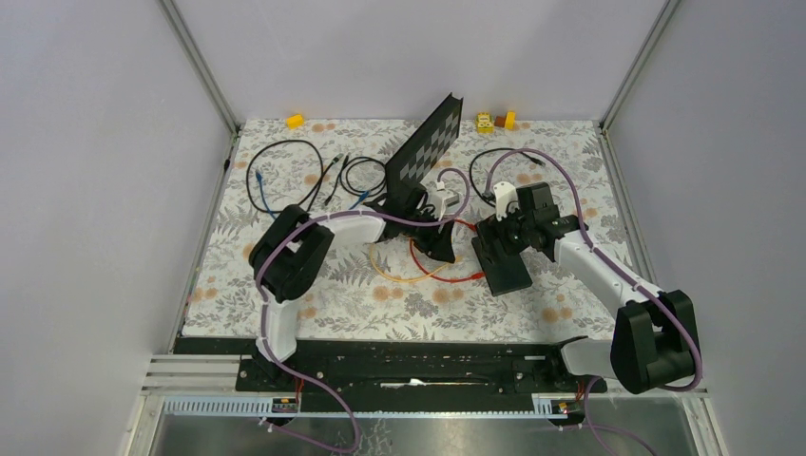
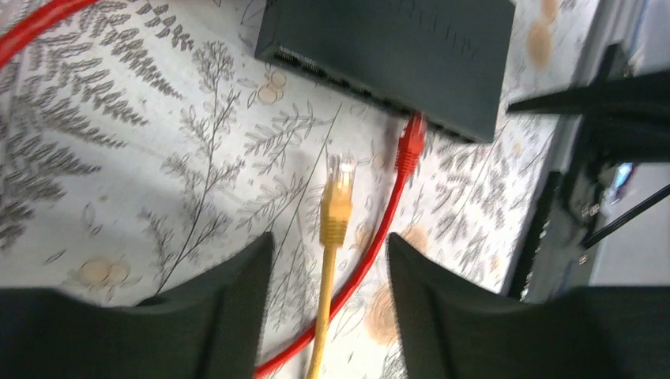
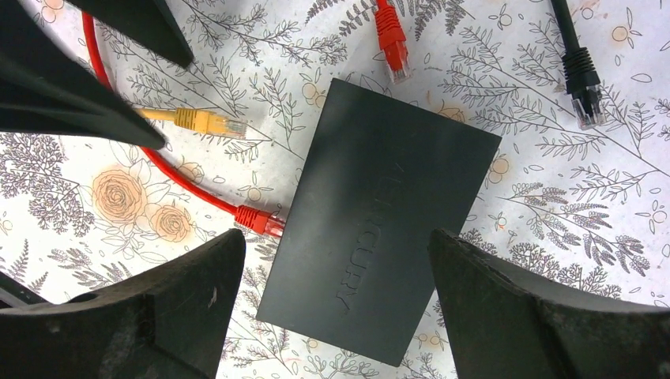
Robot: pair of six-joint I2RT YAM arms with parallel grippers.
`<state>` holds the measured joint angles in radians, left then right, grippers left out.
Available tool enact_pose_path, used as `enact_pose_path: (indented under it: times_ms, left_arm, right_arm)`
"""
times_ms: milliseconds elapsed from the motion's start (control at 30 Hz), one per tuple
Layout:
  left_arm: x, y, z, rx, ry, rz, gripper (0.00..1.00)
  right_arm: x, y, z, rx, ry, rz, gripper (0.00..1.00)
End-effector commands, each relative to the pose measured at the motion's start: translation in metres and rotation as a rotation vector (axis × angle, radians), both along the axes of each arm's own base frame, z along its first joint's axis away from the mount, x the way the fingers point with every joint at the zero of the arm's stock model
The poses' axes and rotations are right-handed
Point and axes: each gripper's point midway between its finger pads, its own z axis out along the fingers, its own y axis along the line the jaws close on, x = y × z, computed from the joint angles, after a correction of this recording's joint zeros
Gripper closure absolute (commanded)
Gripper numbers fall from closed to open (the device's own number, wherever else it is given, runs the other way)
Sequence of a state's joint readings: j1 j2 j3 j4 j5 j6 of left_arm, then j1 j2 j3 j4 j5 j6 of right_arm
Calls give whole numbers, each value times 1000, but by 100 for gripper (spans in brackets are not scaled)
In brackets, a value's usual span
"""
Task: Pull the plug from the switch port
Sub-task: Pick up the connector from the center of the board.
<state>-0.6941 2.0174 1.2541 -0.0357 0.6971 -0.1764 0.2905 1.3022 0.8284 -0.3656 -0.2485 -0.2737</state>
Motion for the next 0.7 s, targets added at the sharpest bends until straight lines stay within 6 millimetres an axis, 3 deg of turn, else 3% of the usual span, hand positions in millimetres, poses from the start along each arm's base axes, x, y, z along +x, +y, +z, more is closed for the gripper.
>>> enact_pose_path:
  times_ms: [0,67,167,300,500,667]
  left_arm:
    - [5,23,28,49,-174,-7,37]
    - [6,36,31,94,-200,16,30]
    - [17,69,30,194,-248,88,27]
    - [28,127,21,382,-294,162,27]
    - [24,203,-3,607,-261,224,27]
    - [23,219,-14,595,-166,285,26]
  right_arm:
    - [4,1,16,18,-46,15,7]
    - [3,0,16,14,-47,15,7]
    - [3,-1,18,8,-55,14,7]
    - [3,-3,23,3,-81,14,7]
    - [3,-5,26,-6,-96,16,7]
    - [2,-6,23,-11,-88,23,7]
